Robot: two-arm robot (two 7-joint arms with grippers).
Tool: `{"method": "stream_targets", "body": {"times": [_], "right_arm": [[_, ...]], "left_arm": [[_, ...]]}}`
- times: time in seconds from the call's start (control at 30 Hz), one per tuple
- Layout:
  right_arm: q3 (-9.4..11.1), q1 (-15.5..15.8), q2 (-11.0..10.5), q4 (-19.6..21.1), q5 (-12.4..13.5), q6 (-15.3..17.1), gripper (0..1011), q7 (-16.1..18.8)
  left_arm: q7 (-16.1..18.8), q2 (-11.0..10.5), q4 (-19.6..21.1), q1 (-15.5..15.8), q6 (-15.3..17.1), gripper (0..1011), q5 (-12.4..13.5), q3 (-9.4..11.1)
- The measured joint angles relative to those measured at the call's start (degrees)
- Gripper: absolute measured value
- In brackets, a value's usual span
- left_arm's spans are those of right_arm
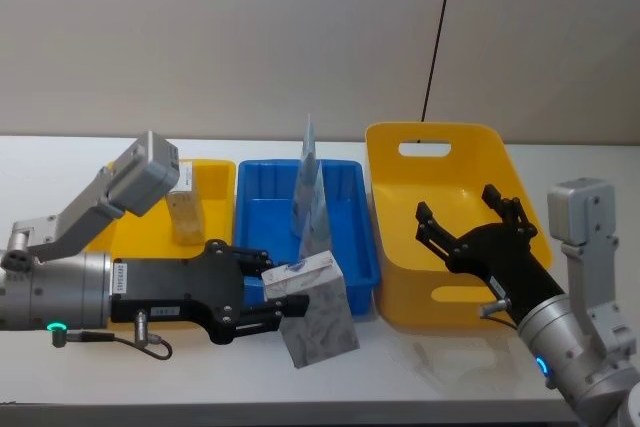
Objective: Bimanual collaborative sorting of washing and personal care products
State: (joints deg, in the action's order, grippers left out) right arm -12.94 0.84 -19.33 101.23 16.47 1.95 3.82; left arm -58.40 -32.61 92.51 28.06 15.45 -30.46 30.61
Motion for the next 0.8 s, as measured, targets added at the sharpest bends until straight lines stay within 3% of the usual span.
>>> {"method": "stream_targets", "body": {"times": [0.8], "right_arm": [[0.0,0.0,0.0,0.0,0.0,0.0,1003,0.0]], "left_arm": [[-2.69,-0.18,-0.37,0.58,-0.78,392,-1.53,1.3]]}}
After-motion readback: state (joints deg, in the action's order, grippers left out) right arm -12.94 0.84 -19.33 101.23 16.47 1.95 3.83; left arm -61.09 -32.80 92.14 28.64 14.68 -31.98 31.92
